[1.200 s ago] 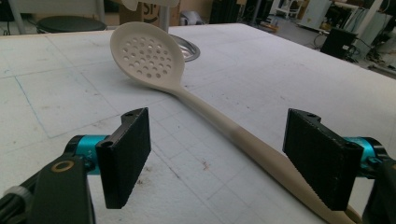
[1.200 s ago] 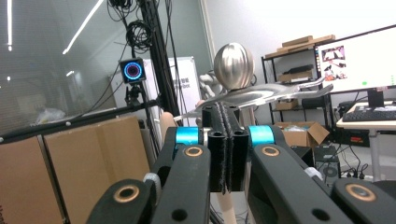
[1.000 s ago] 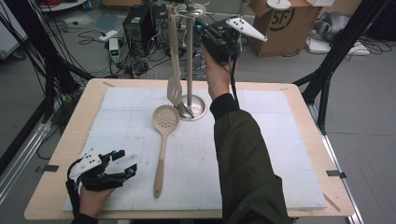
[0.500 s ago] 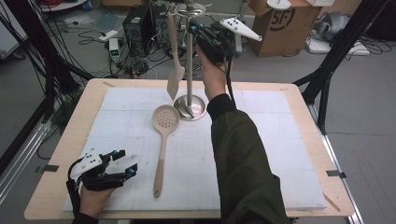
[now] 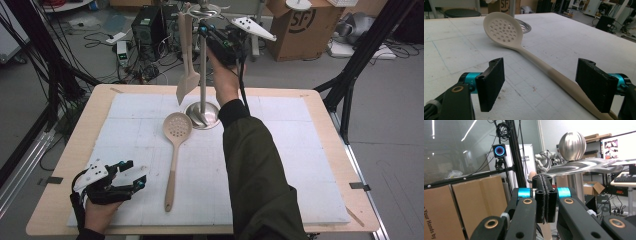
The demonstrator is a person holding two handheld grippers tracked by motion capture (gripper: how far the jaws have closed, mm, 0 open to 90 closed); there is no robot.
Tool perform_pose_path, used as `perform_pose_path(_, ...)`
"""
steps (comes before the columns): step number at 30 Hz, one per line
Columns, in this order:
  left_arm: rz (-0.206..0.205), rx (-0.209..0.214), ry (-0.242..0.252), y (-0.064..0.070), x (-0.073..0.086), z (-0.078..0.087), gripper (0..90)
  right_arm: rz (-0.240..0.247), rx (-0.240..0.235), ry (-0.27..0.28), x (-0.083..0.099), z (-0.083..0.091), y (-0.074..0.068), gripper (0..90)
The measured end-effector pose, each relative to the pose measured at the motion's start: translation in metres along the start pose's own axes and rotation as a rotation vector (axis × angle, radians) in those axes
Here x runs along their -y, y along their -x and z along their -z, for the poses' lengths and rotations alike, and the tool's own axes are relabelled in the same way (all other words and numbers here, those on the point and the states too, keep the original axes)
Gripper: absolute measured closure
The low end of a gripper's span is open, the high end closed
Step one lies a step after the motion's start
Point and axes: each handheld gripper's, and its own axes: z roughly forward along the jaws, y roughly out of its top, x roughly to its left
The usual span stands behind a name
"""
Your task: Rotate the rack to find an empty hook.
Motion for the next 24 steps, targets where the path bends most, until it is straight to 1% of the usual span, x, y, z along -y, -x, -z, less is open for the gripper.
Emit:
perform_pose_path(2, 0.003, 0.001, 0.002, 0.001, 0.000, 0.000, 24.0, 0.004, -0.002, 0.001, 0.001, 0.002, -0.001, 90.0)
perform_pose_path(5, -0.005, 0.000, -0.008, 0.000, 0.000, 0.000, 23.9, 0.003, 0.000, -0.005, 0.005, 0.006, -0.002, 89.9)
perform_pose_path(6, -0.005, -0.001, -0.005, 0.000, 0.000, 0.001, 23.9, 0.005, -0.001, -0.004, 0.007, 0.008, -0.002, 89.9)
perform_pose_path(8, -0.005, -0.004, -0.004, 0.000, 0.000, 0.002, 23.9, 0.000, -0.008, -0.016, 0.012, 0.012, -0.001, 89.7)
perform_pose_path(9, -0.006, -0.007, -0.005, -0.001, 0.000, 0.002, 23.9, -0.001, -0.015, -0.020, 0.014, 0.015, -0.001, 87.7)
perform_pose_path(13, -0.001, -0.013, 0.001, -0.002, 0.000, 0.004, 24.0, -0.009, -0.018, -0.043, 0.022, 0.023, 0.001, 76.9)
perform_pose_path(15, -0.003, -0.013, 0.001, -0.001, 0.000, 0.004, 24.0, -0.024, -0.027, -0.055, 0.025, 0.026, 0.003, 72.7)
perform_pose_path(17, -0.005, -0.012, -0.003, 0.000, 0.000, 0.003, 24.0, -0.025, -0.028, -0.058, 0.027, 0.030, 0.003, 69.4)
perform_pose_path(19, -0.007, -0.011, -0.004, 0.000, 0.000, 0.003, 23.9, -0.035, -0.050, -0.057, 0.031, 0.033, 0.003, 64.7)
perform_pose_path(20, -0.010, -0.011, -0.005, 0.000, 0.000, 0.003, 24.0, -0.034, -0.050, -0.061, 0.033, 0.035, 0.003, 62.0)
perform_pose_path(21, -0.008, -0.013, -0.004, 0.000, 0.000, 0.003, 24.0, -0.036, -0.050, -0.067, 0.035, 0.036, 0.003, 61.5)
perform_pose_path(22, -0.008, -0.012, -0.006, 0.000, 0.000, 0.003, 24.0, -0.041, -0.053, -0.074, 0.037, 0.037, 0.004, 58.3)
perform_pose_path(23, -0.010, -0.011, -0.006, 0.000, 0.000, 0.003, 24.0, -0.047, -0.050, -0.086, 0.038, 0.038, 0.004, 54.0)
perform_pose_path(24, -0.009, -0.011, -0.006, 0.000, 0.000, 0.003, 24.0, -0.049, -0.040, -0.091, 0.038, 0.038, 0.004, 53.0)
